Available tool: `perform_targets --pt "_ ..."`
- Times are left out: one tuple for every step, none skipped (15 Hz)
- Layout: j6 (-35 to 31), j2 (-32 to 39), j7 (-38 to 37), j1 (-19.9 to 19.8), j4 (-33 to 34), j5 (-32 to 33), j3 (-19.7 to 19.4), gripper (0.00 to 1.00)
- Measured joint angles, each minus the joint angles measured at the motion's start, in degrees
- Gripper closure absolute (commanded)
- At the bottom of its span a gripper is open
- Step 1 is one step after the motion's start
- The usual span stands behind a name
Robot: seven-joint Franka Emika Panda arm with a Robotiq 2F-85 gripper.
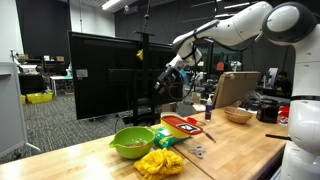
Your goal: Put the orange lid on the yellow lunchbox
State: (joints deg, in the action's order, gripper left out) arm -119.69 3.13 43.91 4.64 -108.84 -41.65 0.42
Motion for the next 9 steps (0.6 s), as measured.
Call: perform_targets --pt "-1.34 -1.82 -4.96 1.03 0.12 4.39 0.87 0.00" --pt "-2.31 -3.45 -9.69 1.70 0.11 8.81 1.68 0.00" --pt "-2.86 -4.97 -14.06 1.86 -0.12 13.14 2.49 0.00" --pt "-3.14 -6.42 -17.77 1.82 -0.78 17.10 2.90 0.00" --pt "-3.39 -7.82 -20.90 1.67 -1.92 20.69 2.93 0.00" --pt "-3.66 -9.20 -23.63 1.26 -3.48 24.09 2.85 0.00" --pt "-3.82 -10.63 -26.16 0.62 -5.42 27.32 2.68 0.00" --pt "-3.91 -12.07 -28.54 -0.13 -7.55 30.35 2.47 0.00" --pt "-3.92 -13.61 -30.92 -0.95 -9.92 33.25 2.23 0.00"
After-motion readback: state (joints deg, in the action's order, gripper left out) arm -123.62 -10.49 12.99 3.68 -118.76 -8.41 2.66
